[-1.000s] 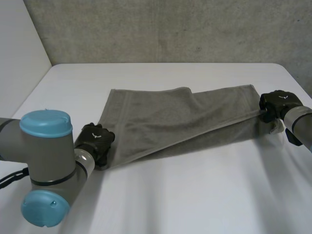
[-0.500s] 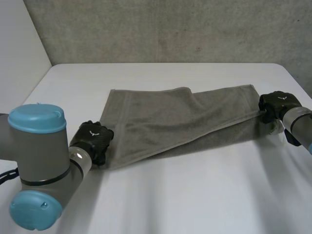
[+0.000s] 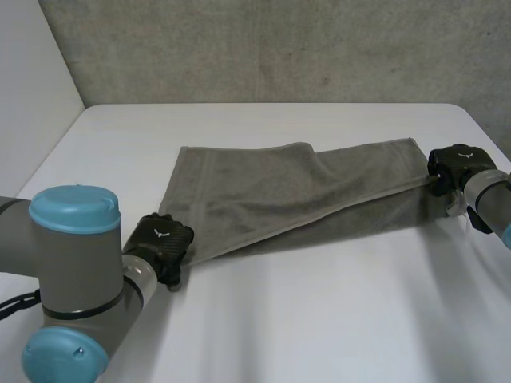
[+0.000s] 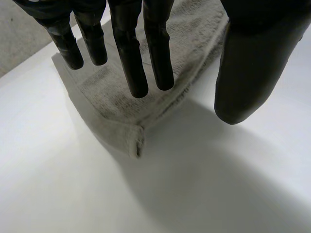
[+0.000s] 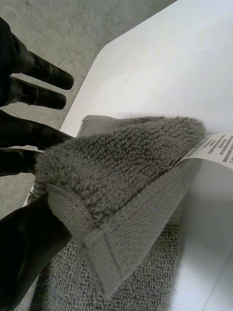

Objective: Fold the towel.

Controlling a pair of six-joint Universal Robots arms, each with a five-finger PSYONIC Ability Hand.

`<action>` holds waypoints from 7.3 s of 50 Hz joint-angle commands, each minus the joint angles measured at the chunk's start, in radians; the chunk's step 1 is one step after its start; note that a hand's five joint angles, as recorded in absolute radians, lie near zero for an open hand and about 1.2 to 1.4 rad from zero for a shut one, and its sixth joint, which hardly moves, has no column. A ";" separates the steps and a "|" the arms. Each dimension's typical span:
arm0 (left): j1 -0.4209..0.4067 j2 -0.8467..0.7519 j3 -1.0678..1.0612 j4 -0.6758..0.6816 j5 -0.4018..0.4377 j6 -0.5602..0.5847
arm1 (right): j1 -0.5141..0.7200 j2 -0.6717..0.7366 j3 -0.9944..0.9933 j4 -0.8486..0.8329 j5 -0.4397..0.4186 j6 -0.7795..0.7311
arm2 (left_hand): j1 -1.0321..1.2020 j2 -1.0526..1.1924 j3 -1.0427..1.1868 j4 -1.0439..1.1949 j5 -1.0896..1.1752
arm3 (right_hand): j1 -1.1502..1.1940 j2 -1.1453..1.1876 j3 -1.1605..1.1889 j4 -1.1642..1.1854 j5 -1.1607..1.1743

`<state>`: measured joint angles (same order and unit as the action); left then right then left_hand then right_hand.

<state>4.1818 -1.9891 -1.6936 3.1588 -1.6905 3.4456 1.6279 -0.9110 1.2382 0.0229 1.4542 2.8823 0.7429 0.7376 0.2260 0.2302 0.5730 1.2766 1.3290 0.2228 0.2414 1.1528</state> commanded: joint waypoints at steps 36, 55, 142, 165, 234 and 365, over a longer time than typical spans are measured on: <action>0.146 0.197 0.081 -0.023 0.070 0.181 | -0.082 -0.209 0.150 0.410 -0.304 -0.298 | 0.653 0.659 -0.051 -0.056 0.649 | 0.120 0.067 -0.048 -0.067 0.069; 0.238 0.037 0.161 -0.088 0.146 0.245 | -0.059 -0.186 0.121 0.525 -0.255 -0.710 | 0.653 0.659 -0.051 -0.056 0.649 | 0.120 0.067 -0.048 -0.067 0.069; 0.520 0.327 0.042 -0.181 0.640 0.357 | -0.412 -0.327 0.198 0.766 -0.845 -1.169 | 0.653 0.659 -0.051 -0.056 0.649 | 0.120 0.067 -0.048 -0.067 0.069; 0.287 -0.218 0.491 0.151 0.405 0.236 | -0.039 -0.039 -0.128 0.146 -0.411 -0.517 | 0.653 0.659 -0.051 -0.056 0.649 | 0.120 0.067 -0.048 -0.067 0.069; 0.245 -0.014 0.218 0.371 0.262 0.248 | 0.066 -0.181 0.112 -0.092 0.000 -0.367 | -0.570 -0.565 -0.051 -0.056 -0.573 | -1.277 -1.329 -0.048 -0.067 -1.153; 0.247 -0.077 0.221 0.332 0.103 0.253 | 0.705 0.219 -0.280 -0.233 -0.060 -0.509 | -0.570 -0.565 -0.051 -0.056 -0.573 | -1.277 -1.329 -0.048 -0.067 -1.153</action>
<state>4.4385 -2.0621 -1.4732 3.4900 -1.5879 3.6974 2.3470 -0.6522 0.9459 -0.2199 1.3321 2.3596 0.2882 0.2360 0.2240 0.2298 0.0579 0.6311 0.6742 0.2199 0.2414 0.4513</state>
